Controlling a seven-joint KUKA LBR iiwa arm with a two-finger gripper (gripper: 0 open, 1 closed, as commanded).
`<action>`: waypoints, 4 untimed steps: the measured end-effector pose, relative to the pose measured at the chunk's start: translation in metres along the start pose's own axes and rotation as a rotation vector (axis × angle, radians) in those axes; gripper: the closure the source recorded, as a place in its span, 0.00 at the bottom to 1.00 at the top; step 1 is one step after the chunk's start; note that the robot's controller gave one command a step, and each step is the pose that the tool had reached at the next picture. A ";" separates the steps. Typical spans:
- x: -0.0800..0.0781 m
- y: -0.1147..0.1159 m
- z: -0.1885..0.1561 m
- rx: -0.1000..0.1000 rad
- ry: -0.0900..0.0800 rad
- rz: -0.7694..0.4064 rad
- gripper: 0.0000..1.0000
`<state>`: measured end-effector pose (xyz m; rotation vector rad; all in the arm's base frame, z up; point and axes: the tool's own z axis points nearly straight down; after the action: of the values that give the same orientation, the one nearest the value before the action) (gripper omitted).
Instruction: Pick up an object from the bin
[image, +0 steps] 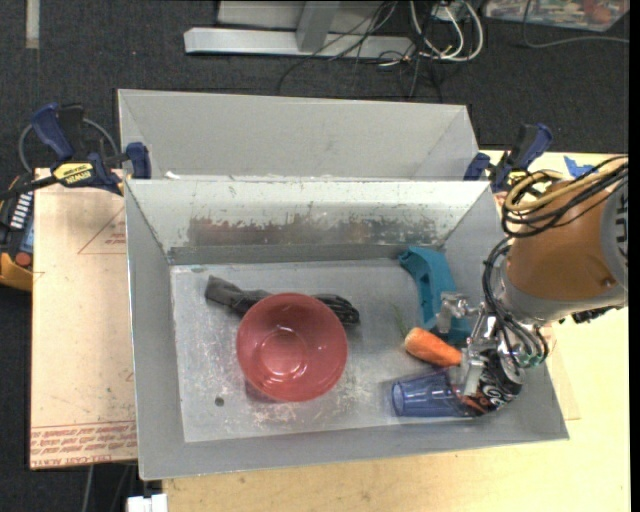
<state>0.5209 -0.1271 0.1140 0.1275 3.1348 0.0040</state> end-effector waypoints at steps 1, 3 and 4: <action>-0.017 -0.006 0.009 -0.003 -0.020 0.097 0.00; -0.029 0.015 0.030 -0.017 -0.051 0.187 1.00; -0.029 0.015 0.030 -0.019 -0.051 0.187 1.00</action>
Offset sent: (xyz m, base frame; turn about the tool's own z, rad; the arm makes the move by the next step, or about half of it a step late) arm 0.0174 0.0000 -0.0440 0.3926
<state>0.5511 -0.1142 0.0841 0.4125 3.0585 0.0299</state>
